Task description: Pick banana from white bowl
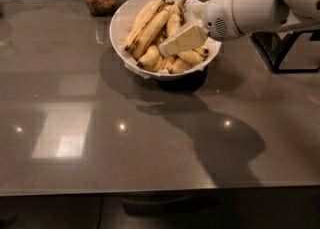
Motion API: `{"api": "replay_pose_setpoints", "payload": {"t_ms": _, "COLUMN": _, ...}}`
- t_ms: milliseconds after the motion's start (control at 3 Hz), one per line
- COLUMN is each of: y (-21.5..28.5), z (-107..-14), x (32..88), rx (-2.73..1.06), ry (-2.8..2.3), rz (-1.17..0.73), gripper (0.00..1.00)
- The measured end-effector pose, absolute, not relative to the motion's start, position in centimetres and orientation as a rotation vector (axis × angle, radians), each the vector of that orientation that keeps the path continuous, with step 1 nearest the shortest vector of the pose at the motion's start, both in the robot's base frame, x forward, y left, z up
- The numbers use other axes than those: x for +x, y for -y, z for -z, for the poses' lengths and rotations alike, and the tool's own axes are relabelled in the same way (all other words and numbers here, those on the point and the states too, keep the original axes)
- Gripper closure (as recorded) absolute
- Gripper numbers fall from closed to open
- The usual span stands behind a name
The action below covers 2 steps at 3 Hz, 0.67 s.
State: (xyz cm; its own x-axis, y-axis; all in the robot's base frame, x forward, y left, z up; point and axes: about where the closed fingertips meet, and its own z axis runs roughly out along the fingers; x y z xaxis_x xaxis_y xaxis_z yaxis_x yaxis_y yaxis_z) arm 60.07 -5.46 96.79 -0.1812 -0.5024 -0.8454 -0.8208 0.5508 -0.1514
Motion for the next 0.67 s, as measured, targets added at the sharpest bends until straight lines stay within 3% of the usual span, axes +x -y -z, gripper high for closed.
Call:
{"api": "replay_pose_setpoints", "payload": {"t_ms": 333, "y": 4.4, "z": -96.1, "x": 61.9, "rx": -1.040, "ry": -1.821, "rz": -0.444, "gripper": 0.28}}
{"api": "replay_pose_setpoints", "payload": {"t_ms": 667, "y": 4.0, "z": -95.4, "x": 63.3, "rx": -1.010, "ry": -1.815, "rz": -0.445, "gripper": 0.33}}
